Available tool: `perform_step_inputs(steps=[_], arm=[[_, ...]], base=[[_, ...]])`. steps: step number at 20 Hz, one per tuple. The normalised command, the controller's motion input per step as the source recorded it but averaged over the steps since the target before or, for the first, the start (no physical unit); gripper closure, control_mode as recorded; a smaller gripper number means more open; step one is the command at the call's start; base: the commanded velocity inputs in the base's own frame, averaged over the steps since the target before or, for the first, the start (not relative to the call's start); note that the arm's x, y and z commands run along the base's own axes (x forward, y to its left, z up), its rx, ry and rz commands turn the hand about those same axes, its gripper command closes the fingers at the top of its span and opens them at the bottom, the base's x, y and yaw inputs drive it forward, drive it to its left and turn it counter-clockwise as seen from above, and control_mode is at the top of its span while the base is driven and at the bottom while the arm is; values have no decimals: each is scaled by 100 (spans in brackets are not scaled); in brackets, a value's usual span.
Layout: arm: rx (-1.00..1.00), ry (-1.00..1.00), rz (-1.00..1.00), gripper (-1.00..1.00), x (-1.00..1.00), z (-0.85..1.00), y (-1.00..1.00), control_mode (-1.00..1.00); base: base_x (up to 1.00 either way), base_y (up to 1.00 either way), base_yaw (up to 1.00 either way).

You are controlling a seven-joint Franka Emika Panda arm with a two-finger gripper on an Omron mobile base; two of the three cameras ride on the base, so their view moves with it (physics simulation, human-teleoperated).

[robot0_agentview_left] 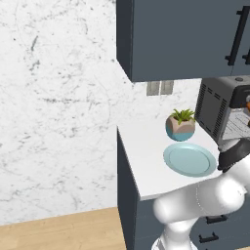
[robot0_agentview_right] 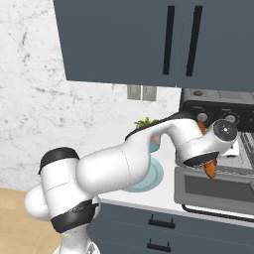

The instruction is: Pick up the kebab skewer and baguette bread, and place them inside the toaster oven. Close the toaster oven door and start by setting the timer.

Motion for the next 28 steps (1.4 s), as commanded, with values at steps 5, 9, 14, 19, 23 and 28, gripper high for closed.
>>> perform_step_inputs(steps=[5,9,14,19,23,28], arm=[[-4,1,-2,100,26,-3,-72,-100],[-5,0,-5,100,2,-23,-19,-100],[0,0,-17,100,0,-33,-9,-100],[-1,0,-22,100,20,-39,-2,-100],[-8,0,-7,100,15,-41,-19,-100],[-11,-1,-1,100,1,-51,-11,-100]], base=[[0,0,0],[0,0,0],[0,0,0],[0,0,0],[0,0,0],[0,0,0]])
